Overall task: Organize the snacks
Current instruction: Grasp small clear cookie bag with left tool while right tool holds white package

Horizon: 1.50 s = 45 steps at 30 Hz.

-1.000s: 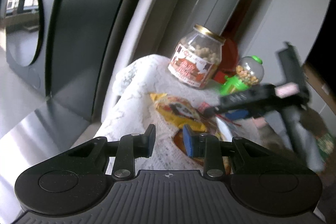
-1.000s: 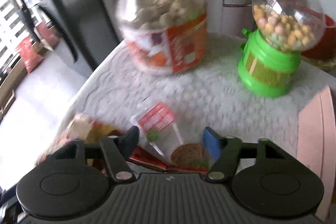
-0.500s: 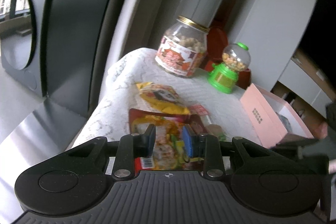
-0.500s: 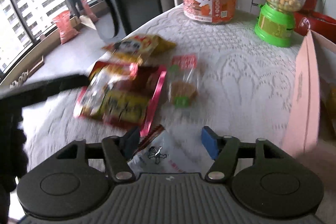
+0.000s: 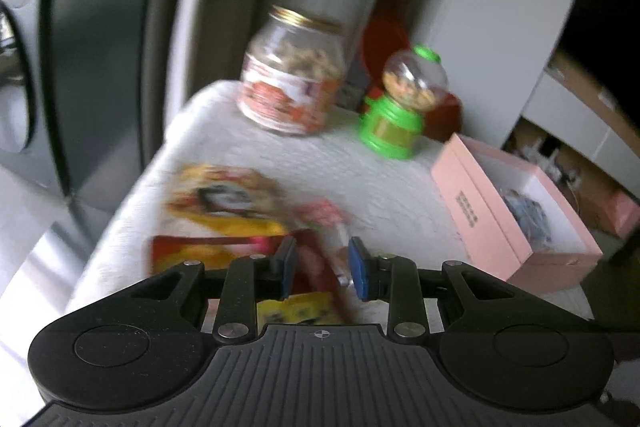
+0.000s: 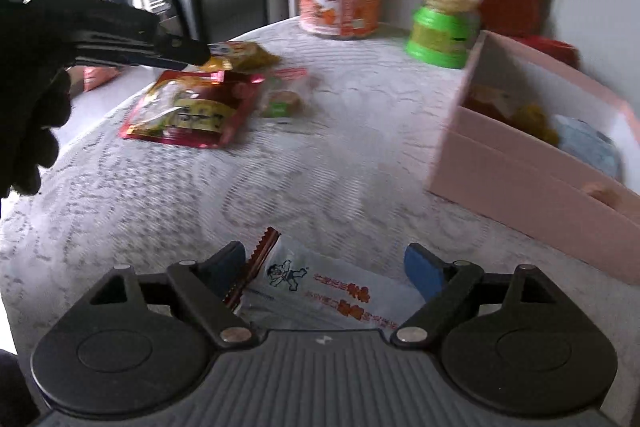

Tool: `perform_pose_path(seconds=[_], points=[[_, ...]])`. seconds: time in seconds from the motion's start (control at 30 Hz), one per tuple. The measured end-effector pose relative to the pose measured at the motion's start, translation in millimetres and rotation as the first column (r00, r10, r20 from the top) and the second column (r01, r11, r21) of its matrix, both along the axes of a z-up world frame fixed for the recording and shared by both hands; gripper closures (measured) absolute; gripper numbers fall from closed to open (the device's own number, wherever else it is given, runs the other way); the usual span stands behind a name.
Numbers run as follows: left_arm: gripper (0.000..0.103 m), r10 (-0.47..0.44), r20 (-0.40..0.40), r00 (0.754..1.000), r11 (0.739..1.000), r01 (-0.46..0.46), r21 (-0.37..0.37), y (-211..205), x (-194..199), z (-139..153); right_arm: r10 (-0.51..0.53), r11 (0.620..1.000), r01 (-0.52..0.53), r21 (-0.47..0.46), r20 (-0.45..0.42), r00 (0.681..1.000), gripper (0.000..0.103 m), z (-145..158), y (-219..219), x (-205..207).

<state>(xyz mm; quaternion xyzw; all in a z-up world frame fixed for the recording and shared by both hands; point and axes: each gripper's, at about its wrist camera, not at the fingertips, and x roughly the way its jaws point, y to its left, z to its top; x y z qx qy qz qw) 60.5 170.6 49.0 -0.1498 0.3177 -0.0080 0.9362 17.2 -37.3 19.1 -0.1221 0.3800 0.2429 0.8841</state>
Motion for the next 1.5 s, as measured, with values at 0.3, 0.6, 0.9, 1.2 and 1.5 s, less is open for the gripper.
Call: perform_pose_path(seconds=[0.3,0.6,0.9,1.2,1.5], points=[[0.068,-0.050,-0.072,0.996,0.967,0.066,0.245,-59,54,-30,-0.066,0.995,0.064,0.072,0.029,0.997,0.016,18,-44,-22],[0.067,-0.291,-0.062,0.955,0.891,0.294,0.346,-92,3,-34,-0.028,0.998,0.028,0.055,-0.004,1.000,0.016,20,-72,-59],[0.074,-0.271,-0.040,0.962,0.953,0.274,0.127,-66,-36,-31,-0.049,0.997,0.051,0.050,-0.031,0.998,0.016,17,-88,-74],[0.074,-0.023,-0.009,1.000,0.999,0.023,0.039,-57,23,-12,-0.134,0.987,0.134,0.084,-0.006,0.991,0.013,-3,-89,-64],[0.065,-0.056,-0.035,0.998,0.934,0.065,0.351,-108,47,-31,-0.134,0.989,0.132,0.064,0.024,0.991,0.012,-6,-86,-68]])
